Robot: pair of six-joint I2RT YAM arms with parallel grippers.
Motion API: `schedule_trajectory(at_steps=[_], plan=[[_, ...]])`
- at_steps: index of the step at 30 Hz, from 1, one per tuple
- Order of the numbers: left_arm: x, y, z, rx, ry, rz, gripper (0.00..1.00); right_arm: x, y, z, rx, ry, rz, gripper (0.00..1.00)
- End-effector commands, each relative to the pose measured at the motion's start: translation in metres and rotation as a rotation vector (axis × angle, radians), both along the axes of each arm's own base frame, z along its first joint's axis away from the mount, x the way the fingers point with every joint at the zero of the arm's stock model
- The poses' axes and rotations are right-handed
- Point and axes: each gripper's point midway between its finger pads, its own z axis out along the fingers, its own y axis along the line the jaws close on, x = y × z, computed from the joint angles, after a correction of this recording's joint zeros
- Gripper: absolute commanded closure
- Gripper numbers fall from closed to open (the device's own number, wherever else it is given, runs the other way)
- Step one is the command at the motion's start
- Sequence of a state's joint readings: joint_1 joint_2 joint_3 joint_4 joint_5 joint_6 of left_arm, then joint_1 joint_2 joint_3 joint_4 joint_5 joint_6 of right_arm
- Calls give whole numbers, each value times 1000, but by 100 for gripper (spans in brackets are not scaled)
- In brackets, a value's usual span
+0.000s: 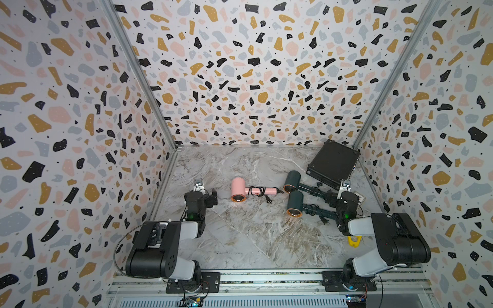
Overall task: Wrap the cord around the hair dryer
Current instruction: Reset both arms
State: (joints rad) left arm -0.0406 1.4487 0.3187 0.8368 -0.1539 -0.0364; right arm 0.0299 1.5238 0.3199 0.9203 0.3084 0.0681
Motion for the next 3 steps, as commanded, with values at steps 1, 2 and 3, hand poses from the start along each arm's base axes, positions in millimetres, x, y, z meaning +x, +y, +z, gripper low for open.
schedule_trajectory(at_steps=[1,2,3], plan=[[6,-1,10,4,-38,-11,1,2,-4,9,4,-32,-20,0],[5,-1,10,5,-40,-11,1,2,-4,8,4,-31,-20,0],[5,-1,11,5,-43,-11,1,2,-4,8,5,-32,-20,0]])
